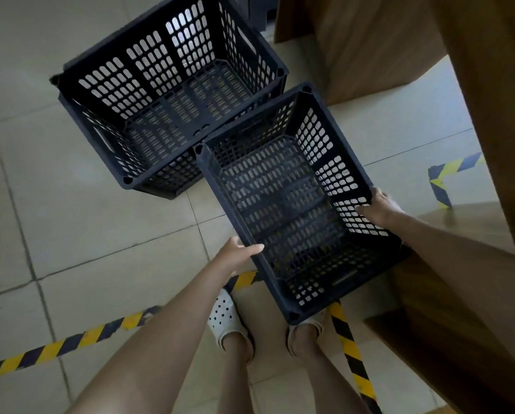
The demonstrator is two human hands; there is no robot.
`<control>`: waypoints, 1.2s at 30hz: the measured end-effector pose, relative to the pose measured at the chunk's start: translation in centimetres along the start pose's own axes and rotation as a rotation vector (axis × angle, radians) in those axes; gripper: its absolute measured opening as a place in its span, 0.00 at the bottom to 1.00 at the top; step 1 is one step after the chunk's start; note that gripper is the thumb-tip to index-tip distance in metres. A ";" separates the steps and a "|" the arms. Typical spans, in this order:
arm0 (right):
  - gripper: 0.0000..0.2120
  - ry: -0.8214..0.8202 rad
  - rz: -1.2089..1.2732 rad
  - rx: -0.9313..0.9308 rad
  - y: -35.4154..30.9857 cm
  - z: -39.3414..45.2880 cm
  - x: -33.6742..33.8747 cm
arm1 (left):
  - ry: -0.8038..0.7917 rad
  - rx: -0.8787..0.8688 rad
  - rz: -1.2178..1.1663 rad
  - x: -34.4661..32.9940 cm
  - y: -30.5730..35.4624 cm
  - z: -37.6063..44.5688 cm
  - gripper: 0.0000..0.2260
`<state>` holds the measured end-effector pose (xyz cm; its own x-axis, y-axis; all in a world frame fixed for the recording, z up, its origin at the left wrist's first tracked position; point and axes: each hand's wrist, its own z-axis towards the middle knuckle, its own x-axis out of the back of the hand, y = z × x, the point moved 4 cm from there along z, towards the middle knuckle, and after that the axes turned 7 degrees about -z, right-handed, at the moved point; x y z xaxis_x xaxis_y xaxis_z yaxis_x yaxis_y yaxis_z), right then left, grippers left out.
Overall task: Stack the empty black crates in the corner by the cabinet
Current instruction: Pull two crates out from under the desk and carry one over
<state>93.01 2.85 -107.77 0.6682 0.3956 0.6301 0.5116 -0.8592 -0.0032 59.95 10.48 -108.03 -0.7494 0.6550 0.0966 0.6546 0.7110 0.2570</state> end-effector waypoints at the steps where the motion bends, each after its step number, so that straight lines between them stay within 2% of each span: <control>1: 0.36 0.010 0.004 0.022 0.0 0.3 -0.3 | 0.000 0.001 -0.037 -0.6 0.0 0.3 0.34; 4: 0.39 0.146 -0.068 0.074 -0.1 0.9 0.3 | 0.005 0.017 -0.155 -1.5 -0.3 0.7 0.38; 5: 0.40 0.147 -0.083 0.073 -0.2 1.1 0.6 | -0.005 0.025 -0.172 -1.5 -0.6 0.9 0.40; 10: 0.37 -0.047 0.149 -0.034 0.1 2.9 0.8 | -0.056 0.040 -0.209 -0.9 -1.3 1.8 0.44; 13: 0.32 -0.037 0.149 -0.037 0.7 3.4 0.5 | -0.001 0.037 -0.185 -0.8 -1.5 1.8 0.40; 16: 0.27 -0.051 0.182 -0.058 0.8 2.4 0.3 | 0.058 0.037 -0.157 0.0 -2.4 1.3 0.32; 20: 0.25 0.000 0.088 -0.074 -0.5 0.5 0.5 | 0.138 -0.013 -0.129 1.8 -3.6 0.1 0.25; 27: 0.33 -0.067 -0.232 -0.033 -3.4 -5.6 -1.3 | 0.333 -0.111 0.023 6.8 -4.1 -5.1 0.18; 31: 0.27 -0.120 -0.252 0.052 -4.5 -10.0 -1.4 | 0.417 -0.134 0.181 9.6 -4.0 -10.3 0.17; 36: 0.23 -0.300 -0.427 0.106 -5.1 -17.1 -1.0 | 0.441 -0.148 0.259 13.1 -5.6 -17.2 0.15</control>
<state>80.50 1.30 -95.12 0.5054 0.7918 0.3430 0.8134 -0.5698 0.1169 44.76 10.61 -91.65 -0.5571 0.6117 0.5618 0.8263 0.4757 0.3015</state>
